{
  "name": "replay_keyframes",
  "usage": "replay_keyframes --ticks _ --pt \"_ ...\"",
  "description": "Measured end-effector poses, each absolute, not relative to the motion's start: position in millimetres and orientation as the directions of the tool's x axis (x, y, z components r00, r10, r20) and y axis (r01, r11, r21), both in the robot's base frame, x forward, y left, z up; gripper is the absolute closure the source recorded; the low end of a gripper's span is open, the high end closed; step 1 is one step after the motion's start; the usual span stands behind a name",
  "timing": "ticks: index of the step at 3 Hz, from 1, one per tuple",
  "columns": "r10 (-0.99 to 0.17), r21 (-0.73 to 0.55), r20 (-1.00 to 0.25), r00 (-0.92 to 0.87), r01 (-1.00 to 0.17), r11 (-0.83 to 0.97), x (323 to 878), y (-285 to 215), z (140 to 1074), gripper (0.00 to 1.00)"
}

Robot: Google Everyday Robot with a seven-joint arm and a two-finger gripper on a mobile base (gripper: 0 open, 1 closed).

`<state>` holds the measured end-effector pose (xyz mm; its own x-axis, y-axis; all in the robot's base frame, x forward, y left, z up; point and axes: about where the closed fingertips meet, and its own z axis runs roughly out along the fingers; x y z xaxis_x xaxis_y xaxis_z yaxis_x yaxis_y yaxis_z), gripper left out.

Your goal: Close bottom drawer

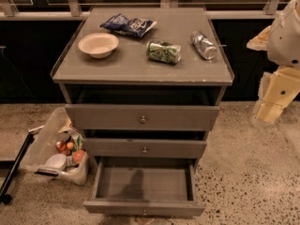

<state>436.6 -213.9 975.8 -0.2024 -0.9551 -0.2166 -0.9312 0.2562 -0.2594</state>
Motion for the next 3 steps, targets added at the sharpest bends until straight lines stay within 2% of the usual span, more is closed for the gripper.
replay_keyframes --ticks 1,2,3 --pt "-0.949 -0.247 -0.274 -0.154 -0.943 0.224 426 -199 948 0.0" --pt "-0.929 -0.205 -0.335 -0.16 -0.949 0.238 420 -186 894 0.17" --pt "-0.909 -0.177 -0.374 -0.183 -0.948 0.263 420 -188 839 0.4"
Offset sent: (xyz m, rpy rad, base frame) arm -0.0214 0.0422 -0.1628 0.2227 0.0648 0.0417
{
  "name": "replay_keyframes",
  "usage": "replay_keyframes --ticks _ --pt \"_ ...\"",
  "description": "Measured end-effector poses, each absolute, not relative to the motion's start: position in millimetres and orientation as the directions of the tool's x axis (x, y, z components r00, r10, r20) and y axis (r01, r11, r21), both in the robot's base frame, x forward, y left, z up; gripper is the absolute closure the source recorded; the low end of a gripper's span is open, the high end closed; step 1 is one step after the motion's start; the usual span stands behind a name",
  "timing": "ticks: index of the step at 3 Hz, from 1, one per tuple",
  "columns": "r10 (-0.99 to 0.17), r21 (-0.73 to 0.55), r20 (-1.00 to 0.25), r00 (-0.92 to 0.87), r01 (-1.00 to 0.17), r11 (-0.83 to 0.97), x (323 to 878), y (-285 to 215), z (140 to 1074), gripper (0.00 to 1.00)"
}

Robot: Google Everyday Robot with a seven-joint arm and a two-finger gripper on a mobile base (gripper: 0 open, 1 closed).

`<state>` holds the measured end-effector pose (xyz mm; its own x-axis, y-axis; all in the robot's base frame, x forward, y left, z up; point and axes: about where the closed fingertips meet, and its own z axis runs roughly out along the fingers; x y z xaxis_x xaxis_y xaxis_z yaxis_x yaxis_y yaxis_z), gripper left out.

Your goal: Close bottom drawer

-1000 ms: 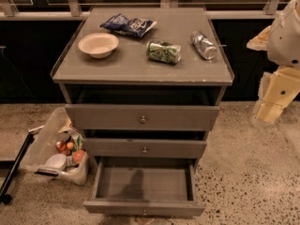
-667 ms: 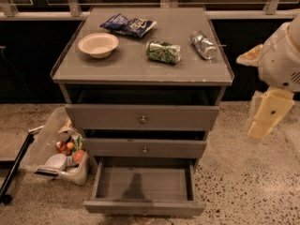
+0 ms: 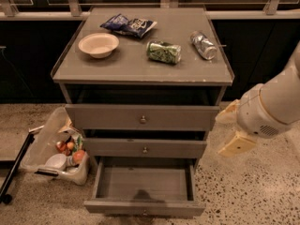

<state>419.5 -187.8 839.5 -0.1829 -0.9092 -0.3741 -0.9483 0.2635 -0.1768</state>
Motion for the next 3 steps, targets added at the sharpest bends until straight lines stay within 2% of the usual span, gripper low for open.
replay_keyframes --ticks 2,3 --pt "-0.901 -0.134 -0.369 -0.228 -0.946 0.294 432 -212 737 0.87" --pt "-0.902 -0.131 -0.367 -0.229 -0.947 0.294 433 -212 734 1.0"
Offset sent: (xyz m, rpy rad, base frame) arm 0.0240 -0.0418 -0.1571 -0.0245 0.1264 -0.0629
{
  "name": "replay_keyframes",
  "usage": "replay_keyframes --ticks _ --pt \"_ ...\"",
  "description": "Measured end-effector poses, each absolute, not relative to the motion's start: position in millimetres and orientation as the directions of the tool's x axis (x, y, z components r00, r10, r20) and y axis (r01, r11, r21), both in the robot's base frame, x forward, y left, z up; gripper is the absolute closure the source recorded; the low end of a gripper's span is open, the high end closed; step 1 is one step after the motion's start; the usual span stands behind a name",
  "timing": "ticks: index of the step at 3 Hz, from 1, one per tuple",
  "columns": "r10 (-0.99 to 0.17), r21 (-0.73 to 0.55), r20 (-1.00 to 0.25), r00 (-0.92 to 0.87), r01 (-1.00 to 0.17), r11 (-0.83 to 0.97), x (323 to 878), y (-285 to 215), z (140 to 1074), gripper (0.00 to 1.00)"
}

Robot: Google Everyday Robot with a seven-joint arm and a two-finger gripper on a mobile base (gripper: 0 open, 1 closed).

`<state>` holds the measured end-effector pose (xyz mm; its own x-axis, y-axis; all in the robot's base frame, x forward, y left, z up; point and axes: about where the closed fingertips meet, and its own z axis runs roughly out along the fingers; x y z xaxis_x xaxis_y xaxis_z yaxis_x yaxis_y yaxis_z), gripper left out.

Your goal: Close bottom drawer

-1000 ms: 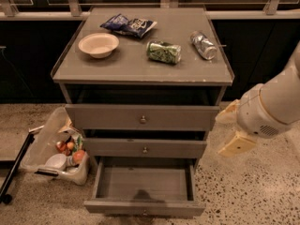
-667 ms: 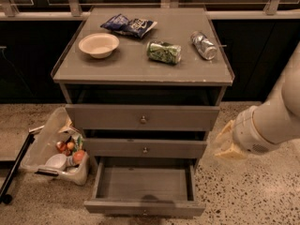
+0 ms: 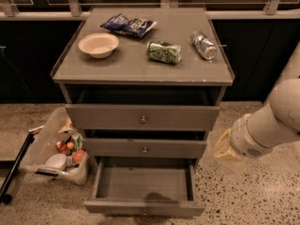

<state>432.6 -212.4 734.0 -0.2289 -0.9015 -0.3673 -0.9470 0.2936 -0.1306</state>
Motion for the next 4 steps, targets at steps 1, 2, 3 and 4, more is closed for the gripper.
replay_keyframes --ticks 1,2,3,4 --pt "-0.899 -0.139 -0.381 -0.216 -0.948 0.286 422 -206 734 1.0" --pt "-0.891 -0.101 -0.392 -0.228 -0.952 0.288 416 -182 696 1.0" --pt "-0.879 -0.068 -0.404 -0.251 -0.951 0.303 417 -164 646 1.0" --pt "-0.849 -0.051 -0.438 -0.294 -0.935 0.35 418 -155 590 1.0"
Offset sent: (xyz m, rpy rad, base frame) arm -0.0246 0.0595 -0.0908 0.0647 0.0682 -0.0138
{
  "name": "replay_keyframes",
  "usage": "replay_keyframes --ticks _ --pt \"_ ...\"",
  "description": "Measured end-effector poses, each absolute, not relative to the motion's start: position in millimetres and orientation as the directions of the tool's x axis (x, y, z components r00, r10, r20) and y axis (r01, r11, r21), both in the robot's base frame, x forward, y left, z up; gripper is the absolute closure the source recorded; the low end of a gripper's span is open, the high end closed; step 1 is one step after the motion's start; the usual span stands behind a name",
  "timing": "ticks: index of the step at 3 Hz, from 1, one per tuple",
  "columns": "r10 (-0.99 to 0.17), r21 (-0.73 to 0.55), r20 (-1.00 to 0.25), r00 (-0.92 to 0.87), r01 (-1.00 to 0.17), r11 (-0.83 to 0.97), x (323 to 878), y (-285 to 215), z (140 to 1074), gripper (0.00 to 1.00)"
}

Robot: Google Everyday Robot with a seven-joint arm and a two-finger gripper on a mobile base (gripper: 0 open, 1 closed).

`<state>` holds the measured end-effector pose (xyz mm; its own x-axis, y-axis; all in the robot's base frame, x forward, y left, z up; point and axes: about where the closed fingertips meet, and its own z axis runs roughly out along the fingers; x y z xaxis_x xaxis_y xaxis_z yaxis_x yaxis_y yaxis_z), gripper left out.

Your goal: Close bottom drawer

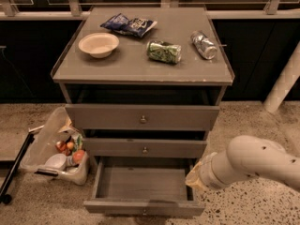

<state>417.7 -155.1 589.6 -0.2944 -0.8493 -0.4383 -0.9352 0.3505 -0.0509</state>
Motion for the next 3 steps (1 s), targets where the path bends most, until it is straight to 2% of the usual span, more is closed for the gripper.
replay_keyframes --ticks 2,3 --pt "-0.797 0.022 -0.44 -0.414 -0.892 0.452 420 -169 471 1.0" --pt "-0.797 0.022 -0.44 -0.414 -0.892 0.452 420 -169 471 1.0"
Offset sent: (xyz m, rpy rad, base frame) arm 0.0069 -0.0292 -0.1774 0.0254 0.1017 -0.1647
